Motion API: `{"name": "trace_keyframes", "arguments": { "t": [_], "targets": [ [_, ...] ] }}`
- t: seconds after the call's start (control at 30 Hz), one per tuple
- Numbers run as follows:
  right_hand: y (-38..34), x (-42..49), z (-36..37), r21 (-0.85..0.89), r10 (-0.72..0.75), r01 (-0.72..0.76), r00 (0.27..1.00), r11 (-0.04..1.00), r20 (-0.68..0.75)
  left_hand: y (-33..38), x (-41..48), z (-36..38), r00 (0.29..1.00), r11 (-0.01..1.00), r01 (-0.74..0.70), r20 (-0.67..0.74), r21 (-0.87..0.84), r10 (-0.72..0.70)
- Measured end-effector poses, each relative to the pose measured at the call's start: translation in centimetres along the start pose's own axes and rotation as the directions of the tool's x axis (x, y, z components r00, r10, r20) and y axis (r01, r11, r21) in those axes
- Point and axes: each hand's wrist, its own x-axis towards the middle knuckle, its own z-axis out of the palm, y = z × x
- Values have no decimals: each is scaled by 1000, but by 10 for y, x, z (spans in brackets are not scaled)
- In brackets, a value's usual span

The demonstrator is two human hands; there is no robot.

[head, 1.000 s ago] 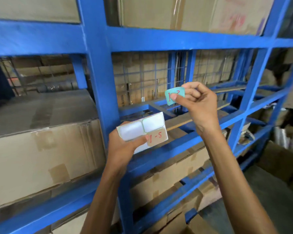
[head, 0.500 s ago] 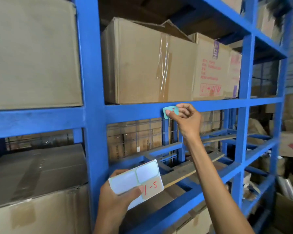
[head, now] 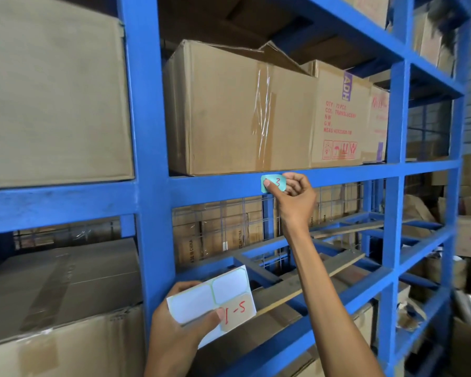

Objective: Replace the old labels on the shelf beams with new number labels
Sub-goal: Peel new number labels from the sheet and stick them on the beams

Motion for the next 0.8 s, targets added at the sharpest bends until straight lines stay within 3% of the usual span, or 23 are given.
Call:
{"name": "trace_keyframes", "arguments": {
  "t": [0.23, 0.47, 0.63, 0.8],
  "targets": [
    [4, -3, 3, 1, -42, 42, 999, 999, -26, -3, -3, -5, 1000, 1000, 10, -13, 18, -10],
    [0, -3, 0, -202, -202, 192, 979, 960, -30, -15, -2, -12, 1000, 1000, 2, -17, 6, -2],
    [10, -12, 6, -386, -371, 348, 928, 854, 16, -17, -3, -10, 1000, 1000, 0, -25, -3, 0],
    [19, -17, 8, -430, -326, 322, 943, 844, 65, -15, -8, -6, 1000, 1000, 3, -26, 18, -2]
  ]
}}
